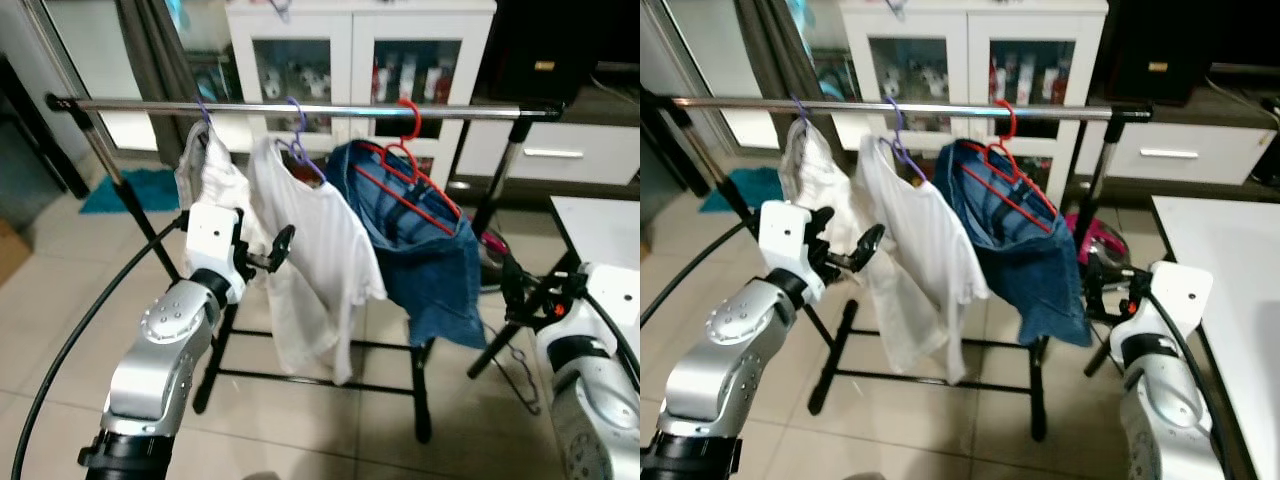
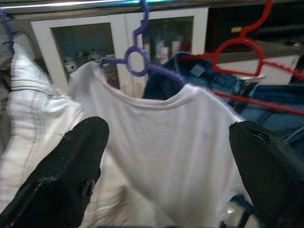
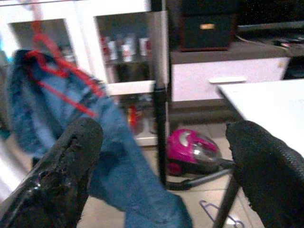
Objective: Hang hanger
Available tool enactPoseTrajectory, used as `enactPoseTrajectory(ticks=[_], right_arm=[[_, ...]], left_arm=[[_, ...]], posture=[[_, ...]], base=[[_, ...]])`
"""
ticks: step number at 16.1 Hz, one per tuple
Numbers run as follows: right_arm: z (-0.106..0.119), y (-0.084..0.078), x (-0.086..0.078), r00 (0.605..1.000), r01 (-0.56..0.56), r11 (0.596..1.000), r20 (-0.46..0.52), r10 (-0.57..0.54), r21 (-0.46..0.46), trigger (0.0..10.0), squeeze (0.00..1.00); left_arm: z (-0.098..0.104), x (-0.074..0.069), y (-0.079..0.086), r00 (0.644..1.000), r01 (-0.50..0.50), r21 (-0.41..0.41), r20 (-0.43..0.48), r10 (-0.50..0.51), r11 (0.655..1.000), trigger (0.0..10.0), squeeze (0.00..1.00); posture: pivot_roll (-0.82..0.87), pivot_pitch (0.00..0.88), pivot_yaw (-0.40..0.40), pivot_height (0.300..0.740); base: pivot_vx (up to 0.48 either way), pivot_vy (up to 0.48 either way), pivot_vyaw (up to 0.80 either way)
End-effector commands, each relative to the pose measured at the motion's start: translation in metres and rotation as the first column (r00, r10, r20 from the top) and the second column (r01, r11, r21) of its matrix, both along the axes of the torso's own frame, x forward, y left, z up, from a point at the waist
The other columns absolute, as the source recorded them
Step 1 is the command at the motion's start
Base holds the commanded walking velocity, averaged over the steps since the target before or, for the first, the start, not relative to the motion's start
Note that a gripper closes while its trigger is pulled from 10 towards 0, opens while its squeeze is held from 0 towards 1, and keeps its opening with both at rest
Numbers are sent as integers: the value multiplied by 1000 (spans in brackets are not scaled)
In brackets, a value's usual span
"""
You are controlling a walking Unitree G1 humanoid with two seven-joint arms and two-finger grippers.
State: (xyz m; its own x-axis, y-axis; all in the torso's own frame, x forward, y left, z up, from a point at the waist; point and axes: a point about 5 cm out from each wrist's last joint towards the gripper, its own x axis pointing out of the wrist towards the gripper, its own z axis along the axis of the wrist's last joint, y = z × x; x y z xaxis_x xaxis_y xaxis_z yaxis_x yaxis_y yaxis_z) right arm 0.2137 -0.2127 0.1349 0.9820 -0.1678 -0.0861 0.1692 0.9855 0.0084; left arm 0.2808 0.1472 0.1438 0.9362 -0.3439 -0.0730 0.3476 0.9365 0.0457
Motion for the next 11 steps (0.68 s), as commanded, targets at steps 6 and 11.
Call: enactPoseTrajectory(ticks=[6,11], right_arm=[[-11,16,16,996,-90,988,-8,92,124,10000,1000],[-25,28,21,985,-128,984,-101,141,123,10000,1000]], left_arm=[[-6,3,16,995,-100,0,-14,100,995,10000,114],[-7,2,16,994,-106,31,-7,106,994,10000,118]], posture=[[35,0,2,740],[60,0,-24,740]], base=[[0,329,0],[0,320,0]])
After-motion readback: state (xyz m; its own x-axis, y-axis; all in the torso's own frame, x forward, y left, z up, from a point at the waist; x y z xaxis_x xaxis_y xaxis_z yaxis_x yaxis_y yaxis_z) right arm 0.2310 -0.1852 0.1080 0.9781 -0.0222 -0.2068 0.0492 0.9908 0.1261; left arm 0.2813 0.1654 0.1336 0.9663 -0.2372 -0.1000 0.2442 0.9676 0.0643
